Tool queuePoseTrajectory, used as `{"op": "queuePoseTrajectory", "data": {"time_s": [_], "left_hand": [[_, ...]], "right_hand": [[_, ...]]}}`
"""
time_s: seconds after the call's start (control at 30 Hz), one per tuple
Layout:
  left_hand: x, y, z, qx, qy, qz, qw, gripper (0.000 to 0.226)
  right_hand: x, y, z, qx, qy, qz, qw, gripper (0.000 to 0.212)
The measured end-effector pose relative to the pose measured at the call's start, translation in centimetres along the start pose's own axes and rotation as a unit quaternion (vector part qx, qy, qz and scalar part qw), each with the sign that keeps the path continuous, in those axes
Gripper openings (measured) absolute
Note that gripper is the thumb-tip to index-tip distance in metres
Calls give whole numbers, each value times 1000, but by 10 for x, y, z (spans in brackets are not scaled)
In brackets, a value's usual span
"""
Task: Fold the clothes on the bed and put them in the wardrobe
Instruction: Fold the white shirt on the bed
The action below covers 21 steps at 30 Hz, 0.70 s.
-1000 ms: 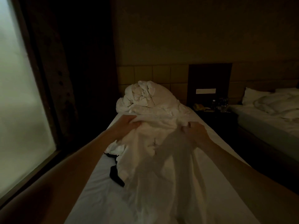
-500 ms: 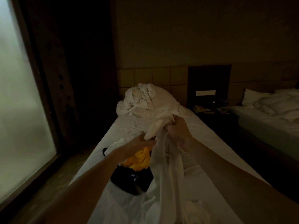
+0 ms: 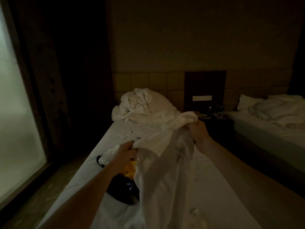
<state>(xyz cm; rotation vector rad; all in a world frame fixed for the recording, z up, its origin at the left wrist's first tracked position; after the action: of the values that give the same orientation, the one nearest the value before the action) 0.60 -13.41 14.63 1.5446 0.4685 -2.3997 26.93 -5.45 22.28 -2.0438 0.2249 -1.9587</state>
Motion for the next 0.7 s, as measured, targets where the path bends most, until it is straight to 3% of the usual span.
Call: {"op": "queuePoseTrajectory", "data": {"time_s": [0.03, 0.07, 0.17, 0.23, 0.3, 0.4, 0.53, 0.6, 0.67, 0.7], "left_hand": [[-7, -1, 9, -17, -14, -22, 1000, 22], [-15, -3, 16, -36, -23, -48, 998, 25], [-44, -2, 18, -44, -55, -116, 991, 30], [-63, 3, 9, -29, -91, -149, 984, 28], [-76, 5, -3, -14, -117, -174, 978, 24], [-85, 7, -6, -26, -128, -191, 973, 16], [-72, 9, 6, -8, -170, -159, 973, 7], [-53, 14, 8, 54, -306, -92, 946, 44], [-31, 22, 13, 110, -467, -13, 877, 93], [-25, 24, 17, 127, -486, 3, 865, 101]], "right_hand": [[-12, -1, 4, 2, 66, -26, 997, 5], [-23, 0, 4, 21, 155, -49, 987, 14], [-41, 12, -17, 116, 387, -24, 915, 62], [-42, 29, -50, 231, 397, 74, 885, 90], [-46, 55, -85, 347, 342, 119, 865, 104], [-44, 67, -108, 346, 282, 124, 886, 91], [-31, 49, -93, 233, 386, 205, 869, 30], [-16, 42, -76, 189, 325, 209, 903, 15], [3, 31, -60, 144, 301, 197, 922, 21], [14, 24, -53, 121, 300, 198, 925, 21]]}}
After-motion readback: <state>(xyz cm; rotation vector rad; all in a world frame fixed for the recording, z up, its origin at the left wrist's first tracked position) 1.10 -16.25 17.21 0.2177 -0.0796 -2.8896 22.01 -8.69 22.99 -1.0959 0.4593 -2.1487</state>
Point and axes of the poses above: each hand's wrist, its own y-axis away from the middle knuckle, its own z-axis out of the back of the hand, x = y × z, the point moved 7 cm from there along -y, towards the middle knuckle, and after that the axes turned 4 degrees about z, right-handed, at the moved point
